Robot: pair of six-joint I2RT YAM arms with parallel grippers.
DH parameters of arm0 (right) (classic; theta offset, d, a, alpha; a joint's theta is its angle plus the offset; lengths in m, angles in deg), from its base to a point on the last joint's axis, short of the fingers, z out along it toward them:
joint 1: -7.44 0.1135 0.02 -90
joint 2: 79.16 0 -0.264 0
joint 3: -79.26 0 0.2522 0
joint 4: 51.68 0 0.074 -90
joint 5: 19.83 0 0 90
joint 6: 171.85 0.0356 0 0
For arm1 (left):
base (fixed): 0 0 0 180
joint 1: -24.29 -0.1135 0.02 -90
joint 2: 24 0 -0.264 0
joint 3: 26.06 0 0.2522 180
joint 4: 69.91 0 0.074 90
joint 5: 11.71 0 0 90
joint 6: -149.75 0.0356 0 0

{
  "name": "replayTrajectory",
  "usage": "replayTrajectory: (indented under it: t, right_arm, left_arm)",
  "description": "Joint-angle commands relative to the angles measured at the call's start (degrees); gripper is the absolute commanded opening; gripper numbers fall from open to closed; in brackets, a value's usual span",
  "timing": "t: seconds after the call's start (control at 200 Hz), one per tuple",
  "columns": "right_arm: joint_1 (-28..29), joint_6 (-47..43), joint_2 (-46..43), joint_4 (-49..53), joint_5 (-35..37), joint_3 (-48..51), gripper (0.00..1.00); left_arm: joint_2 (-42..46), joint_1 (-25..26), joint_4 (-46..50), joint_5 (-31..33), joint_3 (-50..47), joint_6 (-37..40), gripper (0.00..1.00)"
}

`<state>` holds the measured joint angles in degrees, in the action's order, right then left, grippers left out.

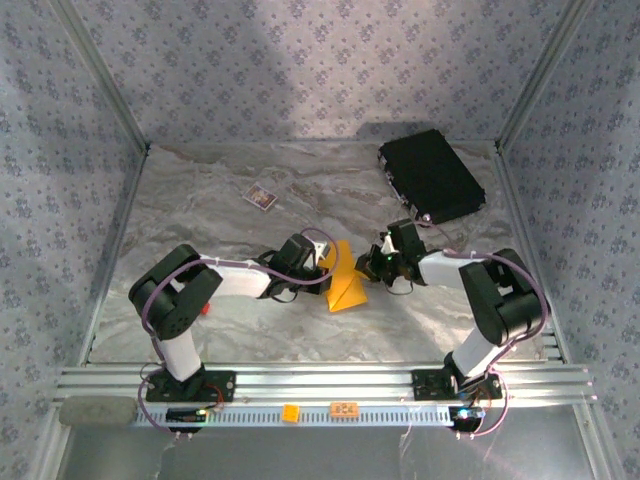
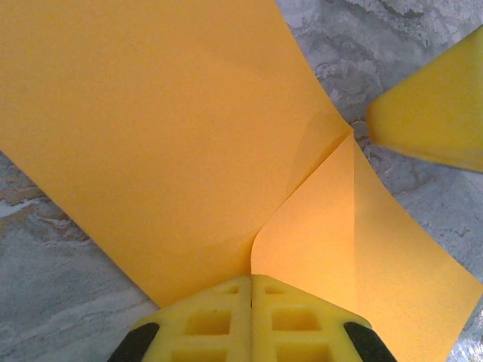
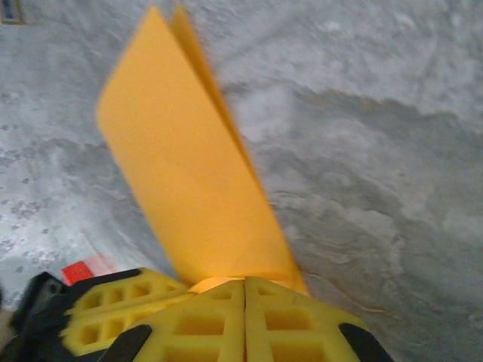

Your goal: Fold a paper plane with a square sheet of paper (pick it up from the middle)

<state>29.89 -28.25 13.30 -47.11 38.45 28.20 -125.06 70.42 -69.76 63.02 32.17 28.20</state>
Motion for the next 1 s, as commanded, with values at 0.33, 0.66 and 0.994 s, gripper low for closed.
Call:
replayTrajectory:
  t: [0.33,0.66,0.994]
  right_arm:
    - [0.32,0.07,6.67,-2.26,0.01,1.0,0.07]
    - [0.6,-1.79,-1.42,1.72,-1.67,-0.47,0.08]
    - [5.75,1.49,-0.04,-2.99,-3.52,1.4,0.08]
  left_arm:
    - [-0.11,-0.1,1.82,-0.76,-0.98,0.09,0.0]
    - [0.16,-0.16,1.97,-0.79,-1.17,0.1,0.0]
    - [-0.44,-0.16,1.83,-0.97,-0.85,0.0,0.0]
